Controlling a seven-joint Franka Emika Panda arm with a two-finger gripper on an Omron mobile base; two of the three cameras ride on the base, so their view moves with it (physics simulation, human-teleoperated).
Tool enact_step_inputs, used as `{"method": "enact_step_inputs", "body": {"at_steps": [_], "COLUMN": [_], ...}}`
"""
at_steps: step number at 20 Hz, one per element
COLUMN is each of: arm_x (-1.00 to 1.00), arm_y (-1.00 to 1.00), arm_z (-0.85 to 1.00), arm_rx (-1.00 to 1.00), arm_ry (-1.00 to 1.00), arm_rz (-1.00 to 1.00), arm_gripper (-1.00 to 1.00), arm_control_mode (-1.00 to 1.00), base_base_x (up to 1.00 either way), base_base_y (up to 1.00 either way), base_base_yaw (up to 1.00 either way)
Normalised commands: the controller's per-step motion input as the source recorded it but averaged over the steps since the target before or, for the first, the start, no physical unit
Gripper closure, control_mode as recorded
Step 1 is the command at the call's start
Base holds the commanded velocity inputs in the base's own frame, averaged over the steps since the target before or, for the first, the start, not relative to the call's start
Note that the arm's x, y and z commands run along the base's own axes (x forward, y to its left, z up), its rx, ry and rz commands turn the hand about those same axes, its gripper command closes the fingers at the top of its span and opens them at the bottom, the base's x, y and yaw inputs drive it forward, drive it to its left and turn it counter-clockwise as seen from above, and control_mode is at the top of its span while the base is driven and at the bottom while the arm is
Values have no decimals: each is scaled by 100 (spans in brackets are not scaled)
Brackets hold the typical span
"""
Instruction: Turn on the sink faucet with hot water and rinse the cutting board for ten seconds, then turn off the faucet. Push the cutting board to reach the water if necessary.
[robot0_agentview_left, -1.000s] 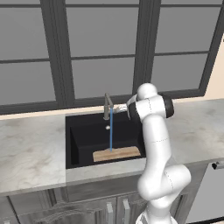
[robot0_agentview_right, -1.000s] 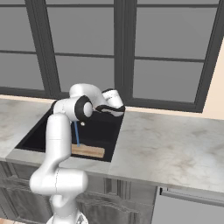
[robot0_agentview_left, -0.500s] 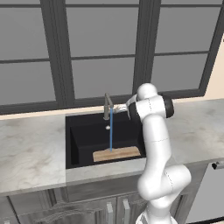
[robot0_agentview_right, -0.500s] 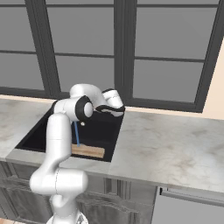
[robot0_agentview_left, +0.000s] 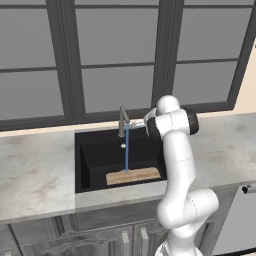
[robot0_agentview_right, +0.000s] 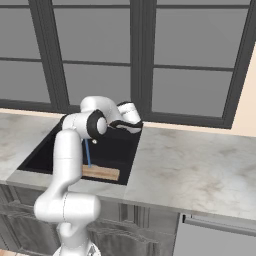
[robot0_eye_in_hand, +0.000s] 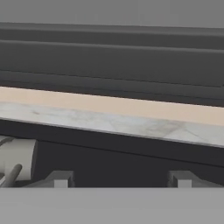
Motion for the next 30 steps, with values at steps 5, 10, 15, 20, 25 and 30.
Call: {"method": "enact_step_inputs", "body": {"at_steps": [5, 10, 15, 20, 25, 30], "arm_x": [7, 4, 1, 2, 6, 6], "arm_y": [57, 55, 54, 57, 61, 63], "arm_z": [-15, -13, -12, -14, -15, -14], "arm_rx": [-1, 0, 0, -1, -2, -2], "arm_ry": [0, 0, 0, 0, 0, 0], "arm_rz": [0, 0, 0, 0, 0, 0], "arm_gripper": [-100, -100, -100, -100, -100, -100], "arm_control_mode": [-100, -100, -100, -100, -100, -100], "base_base_x": [0, 0, 0, 0, 0, 0], "base_base_y": [0, 0, 0, 0, 0, 0], "base_base_yaw": [0, 0, 0, 0, 0, 0]}}
